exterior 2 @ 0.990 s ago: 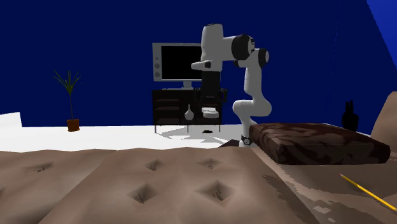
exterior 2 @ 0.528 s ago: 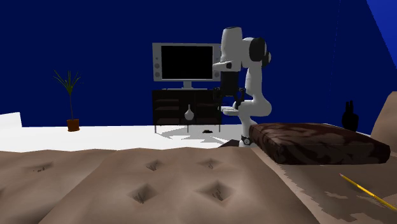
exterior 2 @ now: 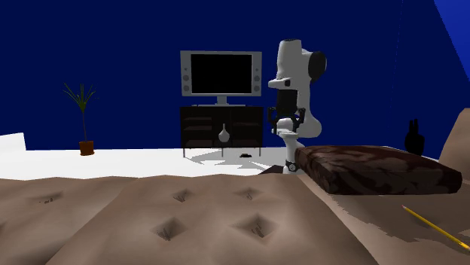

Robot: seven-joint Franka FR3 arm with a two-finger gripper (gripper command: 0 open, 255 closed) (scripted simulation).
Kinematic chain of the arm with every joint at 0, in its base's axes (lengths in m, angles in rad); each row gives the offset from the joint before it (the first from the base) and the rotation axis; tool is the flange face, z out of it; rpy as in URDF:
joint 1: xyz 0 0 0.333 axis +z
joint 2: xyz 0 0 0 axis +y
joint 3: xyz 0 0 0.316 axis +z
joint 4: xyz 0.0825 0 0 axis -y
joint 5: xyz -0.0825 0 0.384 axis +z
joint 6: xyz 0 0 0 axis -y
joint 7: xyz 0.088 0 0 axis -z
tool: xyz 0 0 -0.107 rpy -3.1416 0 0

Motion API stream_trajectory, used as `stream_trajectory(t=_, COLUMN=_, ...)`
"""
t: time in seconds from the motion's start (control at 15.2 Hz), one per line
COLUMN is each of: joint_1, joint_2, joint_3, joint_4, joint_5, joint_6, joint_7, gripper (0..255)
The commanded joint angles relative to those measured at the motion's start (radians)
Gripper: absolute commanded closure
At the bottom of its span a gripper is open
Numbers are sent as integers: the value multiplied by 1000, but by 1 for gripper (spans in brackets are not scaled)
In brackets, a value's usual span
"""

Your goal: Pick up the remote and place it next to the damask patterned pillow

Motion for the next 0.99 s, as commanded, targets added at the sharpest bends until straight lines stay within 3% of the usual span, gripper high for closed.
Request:
stream_trajectory(t=0.0, joint_1=0, joint_2=2, joint_3=1, joint_4=-28, joint_5=0, joint_6=30, joint_7=3, gripper=255)
stream_trajectory(t=0.92, joint_1=0, joint_2=48, joint_3=0, joint_4=-181, joint_5=-3, joint_6=230, joint_7=7, gripper=255)
